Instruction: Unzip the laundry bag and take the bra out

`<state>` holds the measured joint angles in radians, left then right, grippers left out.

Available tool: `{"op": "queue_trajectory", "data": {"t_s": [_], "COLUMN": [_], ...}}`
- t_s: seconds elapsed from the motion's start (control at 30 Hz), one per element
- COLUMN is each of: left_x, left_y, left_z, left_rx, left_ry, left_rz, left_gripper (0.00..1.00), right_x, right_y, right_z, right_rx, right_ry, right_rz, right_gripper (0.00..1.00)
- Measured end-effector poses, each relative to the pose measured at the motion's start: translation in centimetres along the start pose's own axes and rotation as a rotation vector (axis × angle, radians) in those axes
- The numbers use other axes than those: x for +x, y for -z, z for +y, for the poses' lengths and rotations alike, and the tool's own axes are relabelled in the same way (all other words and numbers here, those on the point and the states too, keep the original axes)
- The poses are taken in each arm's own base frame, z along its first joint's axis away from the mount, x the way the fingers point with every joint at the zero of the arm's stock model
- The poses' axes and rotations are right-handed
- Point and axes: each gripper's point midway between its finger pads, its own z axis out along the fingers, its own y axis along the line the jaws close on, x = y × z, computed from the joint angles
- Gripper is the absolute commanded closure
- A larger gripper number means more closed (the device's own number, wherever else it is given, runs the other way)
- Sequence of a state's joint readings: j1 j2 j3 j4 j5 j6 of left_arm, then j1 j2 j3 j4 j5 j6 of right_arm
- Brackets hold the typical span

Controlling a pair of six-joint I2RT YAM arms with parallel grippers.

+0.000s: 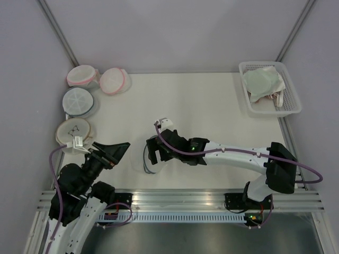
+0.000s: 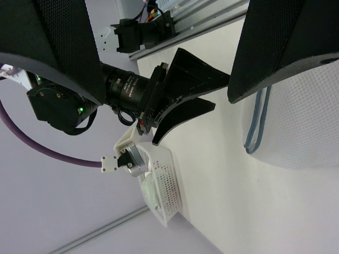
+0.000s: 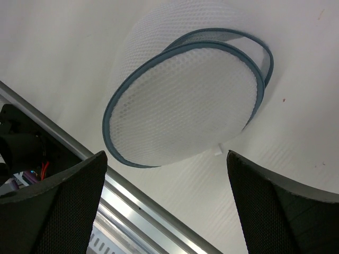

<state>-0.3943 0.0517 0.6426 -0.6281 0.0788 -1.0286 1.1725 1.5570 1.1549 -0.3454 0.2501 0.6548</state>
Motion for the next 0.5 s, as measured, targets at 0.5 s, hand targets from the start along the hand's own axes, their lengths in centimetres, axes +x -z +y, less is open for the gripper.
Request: {"op": "queue_trajectory", "data": {"t_s": [0.5], "left_x": [1.7], "left_y": [-0.3], "left_z": [0.8], "left_rx": [-0.002], "left_ry": [-0.002], "left_rz": [0.074], "left_gripper": [0.00], "right_x": [-2.7], "right_y": [6.3], "right_z": [-4.2], "right_rx": [0.095], "right_ry": [-0.053], "right_rz": [-0.215], "right_gripper": [0.02]}}
